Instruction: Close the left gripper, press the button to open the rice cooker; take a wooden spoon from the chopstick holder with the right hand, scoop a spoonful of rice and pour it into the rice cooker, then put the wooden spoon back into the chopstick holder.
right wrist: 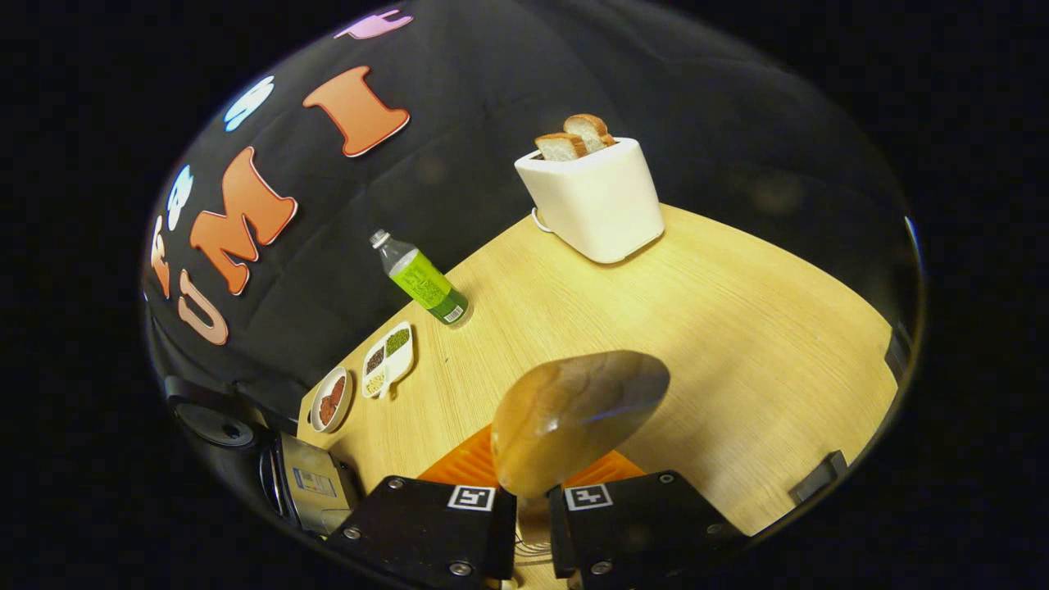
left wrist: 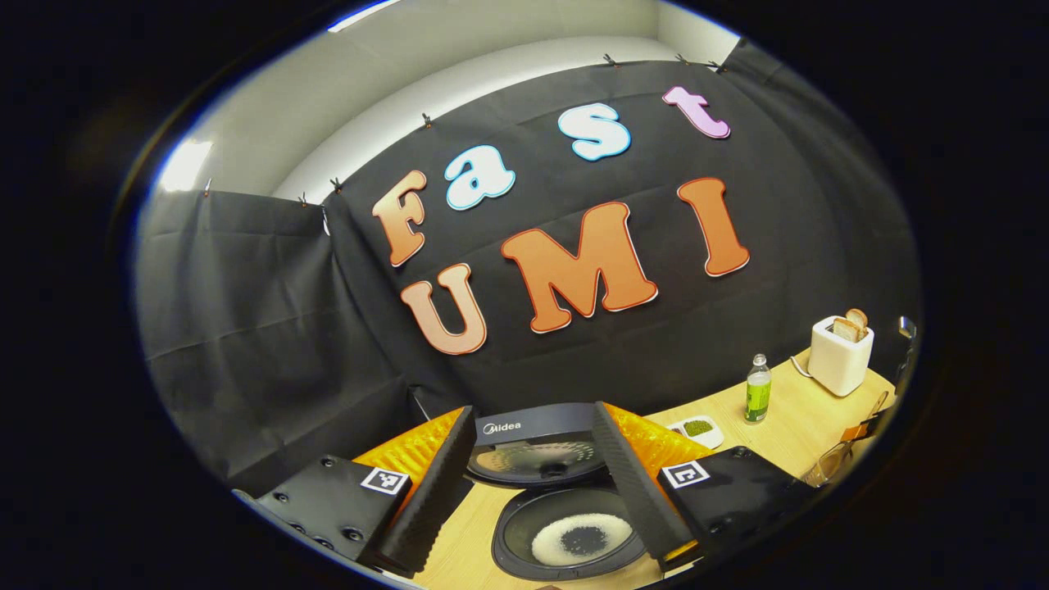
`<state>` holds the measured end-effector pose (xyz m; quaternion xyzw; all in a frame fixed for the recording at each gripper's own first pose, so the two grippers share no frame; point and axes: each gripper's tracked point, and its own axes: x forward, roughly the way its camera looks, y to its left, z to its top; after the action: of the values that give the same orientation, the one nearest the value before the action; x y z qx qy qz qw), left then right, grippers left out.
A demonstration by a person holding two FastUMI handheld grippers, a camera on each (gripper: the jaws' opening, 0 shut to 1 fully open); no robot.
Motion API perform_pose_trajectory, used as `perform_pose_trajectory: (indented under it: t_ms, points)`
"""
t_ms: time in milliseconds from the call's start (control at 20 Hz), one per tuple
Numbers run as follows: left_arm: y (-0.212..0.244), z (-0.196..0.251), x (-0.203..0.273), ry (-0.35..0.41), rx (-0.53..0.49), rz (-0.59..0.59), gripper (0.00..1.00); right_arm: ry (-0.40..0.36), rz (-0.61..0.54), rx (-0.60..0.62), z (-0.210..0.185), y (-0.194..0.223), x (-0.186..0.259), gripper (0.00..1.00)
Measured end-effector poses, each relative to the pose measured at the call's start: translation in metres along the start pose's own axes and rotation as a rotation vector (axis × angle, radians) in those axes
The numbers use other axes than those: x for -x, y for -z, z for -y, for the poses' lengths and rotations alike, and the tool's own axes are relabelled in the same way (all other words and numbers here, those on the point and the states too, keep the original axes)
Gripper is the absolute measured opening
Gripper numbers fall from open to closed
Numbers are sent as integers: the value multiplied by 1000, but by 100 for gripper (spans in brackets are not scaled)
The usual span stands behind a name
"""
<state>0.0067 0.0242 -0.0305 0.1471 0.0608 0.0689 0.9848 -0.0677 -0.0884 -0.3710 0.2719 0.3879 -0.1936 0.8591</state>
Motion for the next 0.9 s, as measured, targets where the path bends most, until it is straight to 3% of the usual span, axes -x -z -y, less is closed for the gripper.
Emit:
perform_pose_trajectory:
  t_ms: [600,900]
  points:
    - [21,-12,-7,45,103,-4,88,-57,212,249,-61,-44,77,14]
    - [42,-39,-8,37,161,-19,87,-141,196,260,-113,-31,110,14]
